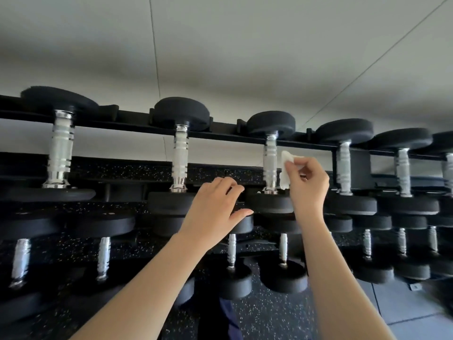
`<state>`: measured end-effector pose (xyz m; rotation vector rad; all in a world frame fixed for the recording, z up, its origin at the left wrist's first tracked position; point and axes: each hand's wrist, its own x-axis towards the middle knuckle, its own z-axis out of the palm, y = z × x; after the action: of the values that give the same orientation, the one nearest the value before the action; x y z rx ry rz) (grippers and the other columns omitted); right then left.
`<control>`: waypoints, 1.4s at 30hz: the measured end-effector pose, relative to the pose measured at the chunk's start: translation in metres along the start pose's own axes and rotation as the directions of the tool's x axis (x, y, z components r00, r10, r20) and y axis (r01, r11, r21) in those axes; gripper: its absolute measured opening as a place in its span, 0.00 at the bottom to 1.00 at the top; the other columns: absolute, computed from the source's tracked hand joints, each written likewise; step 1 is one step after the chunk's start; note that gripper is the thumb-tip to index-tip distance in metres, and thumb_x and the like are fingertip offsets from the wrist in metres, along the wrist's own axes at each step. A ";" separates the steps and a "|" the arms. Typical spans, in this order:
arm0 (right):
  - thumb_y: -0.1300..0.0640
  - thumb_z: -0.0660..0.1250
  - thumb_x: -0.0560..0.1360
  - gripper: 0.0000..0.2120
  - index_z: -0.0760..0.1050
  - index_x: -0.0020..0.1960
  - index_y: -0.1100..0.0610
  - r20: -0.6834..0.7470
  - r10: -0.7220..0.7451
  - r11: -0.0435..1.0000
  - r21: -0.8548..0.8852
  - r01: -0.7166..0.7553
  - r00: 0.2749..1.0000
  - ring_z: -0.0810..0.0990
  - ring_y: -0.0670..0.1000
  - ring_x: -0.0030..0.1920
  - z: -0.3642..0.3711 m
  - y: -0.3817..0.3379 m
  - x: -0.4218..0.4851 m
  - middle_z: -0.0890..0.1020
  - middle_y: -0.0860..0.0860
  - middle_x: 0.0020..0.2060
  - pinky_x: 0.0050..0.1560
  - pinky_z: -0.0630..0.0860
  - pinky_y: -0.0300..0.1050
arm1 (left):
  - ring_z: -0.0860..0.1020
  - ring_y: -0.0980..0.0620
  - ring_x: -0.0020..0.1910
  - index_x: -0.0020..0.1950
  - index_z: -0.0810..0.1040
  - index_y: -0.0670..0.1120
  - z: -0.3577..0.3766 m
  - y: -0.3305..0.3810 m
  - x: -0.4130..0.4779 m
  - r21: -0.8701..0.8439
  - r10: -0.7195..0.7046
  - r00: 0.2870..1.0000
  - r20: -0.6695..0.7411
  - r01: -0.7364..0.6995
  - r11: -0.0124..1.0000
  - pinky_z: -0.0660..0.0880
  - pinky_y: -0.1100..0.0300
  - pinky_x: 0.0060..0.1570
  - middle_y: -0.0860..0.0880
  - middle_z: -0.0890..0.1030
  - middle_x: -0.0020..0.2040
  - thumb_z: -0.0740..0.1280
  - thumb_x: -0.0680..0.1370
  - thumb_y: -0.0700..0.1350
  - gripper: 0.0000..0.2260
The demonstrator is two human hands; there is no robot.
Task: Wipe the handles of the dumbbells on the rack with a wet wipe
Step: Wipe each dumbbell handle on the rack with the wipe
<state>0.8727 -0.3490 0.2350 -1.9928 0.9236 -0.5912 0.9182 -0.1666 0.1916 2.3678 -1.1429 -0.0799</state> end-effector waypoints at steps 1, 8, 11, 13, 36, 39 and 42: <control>0.58 0.68 0.75 0.02 0.77 0.45 0.51 0.007 0.005 1.000 0.002 -0.005 1.000 0.71 0.42 0.35 -0.011 0.007 0.009 0.77 0.47 0.37 0.36 0.68 0.30 | 0.77 0.48 0.51 0.58 0.78 0.44 0.008 0.011 0.006 0.005 -0.013 1.000 0.011 0.013 1.000 0.75 0.53 0.47 0.48 0.78 0.52 0.57 0.75 0.61 0.24; 0.59 0.67 0.74 0.02 0.77 0.45 0.52 0.156 -0.022 0.999 -0.036 0.028 0.987 0.74 0.46 0.39 -0.041 0.046 0.063 0.79 0.51 0.41 0.38 0.70 0.31 | 0.78 0.47 0.50 0.58 0.78 0.43 0.054 0.061 0.028 0.066 -0.094 0.996 0.004 0.093 0.993 0.76 0.53 0.45 0.48 0.79 0.52 0.62 0.73 0.60 0.24; 0.60 0.67 0.75 0.03 0.77 0.47 0.54 0.264 -0.070 0.997 -0.010 0.075 0.962 0.74 0.44 0.39 -0.029 0.050 0.077 0.79 0.51 0.42 0.38 0.69 0.26 | 0.77 0.47 0.49 0.57 0.78 0.44 0.061 0.068 0.028 0.079 -0.149 0.987 -0.068 0.154 0.985 0.76 0.53 0.43 0.48 0.79 0.51 0.61 0.74 0.59 0.22; 0.61 0.67 0.74 0.04 0.78 0.48 0.55 0.304 -0.109 0.993 0.000 0.114 0.946 0.73 0.41 0.39 -0.014 0.048 0.084 0.79 0.51 0.43 0.39 0.69 0.24 | 0.77 0.47 0.49 0.57 0.78 0.44 0.062 0.069 0.026 0.066 -0.178 0.980 -0.089 0.185 0.981 0.76 0.52 0.44 0.48 0.79 0.51 0.61 0.74 0.59 0.21; 0.60 0.69 0.72 0.02 0.78 0.43 0.55 0.266 -0.054 0.999 0.021 0.050 0.962 0.73 0.41 0.36 0.035 0.045 0.092 0.80 0.53 0.43 0.38 0.70 0.28 | 0.71 0.52 0.51 0.57 0.77 0.45 0.069 0.066 0.024 -0.102 -0.241 0.960 -0.139 0.228 0.968 0.78 0.54 0.39 0.50 0.76 0.50 0.61 0.73 0.60 0.22; 0.62 0.71 0.71 0.05 0.78 0.40 0.53 0.377 -0.094 0.992 -0.037 0.117 0.921 0.73 0.41 0.37 0.022 0.050 0.081 0.80 0.53 0.42 0.39 0.70 0.26 | 0.70 0.53 0.51 0.58 0.76 0.46 0.068 0.065 0.024 -0.112 -0.255 0.960 -0.118 0.243 0.964 0.77 0.57 0.40 0.51 0.75 0.51 0.60 0.73 0.62 0.23; 0.62 0.72 0.70 0.03 0.79 0.40 0.56 0.476 -0.084 0.989 -0.068 0.132 0.876 0.73 0.41 0.36 0.009 0.054 0.068 0.80 0.51 0.40 0.38 0.70 0.25 | 0.69 0.53 0.51 0.58 0.76 0.46 0.067 0.065 0.024 -0.120 -0.256 0.960 -0.111 0.243 0.963 0.76 0.58 0.40 0.52 0.75 0.50 0.62 0.73 0.61 0.22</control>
<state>0.9002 -0.4183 0.1894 -2.1512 0.5492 -0.0999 0.8689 -0.2461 0.1675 2.3738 -0.7582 -0.0749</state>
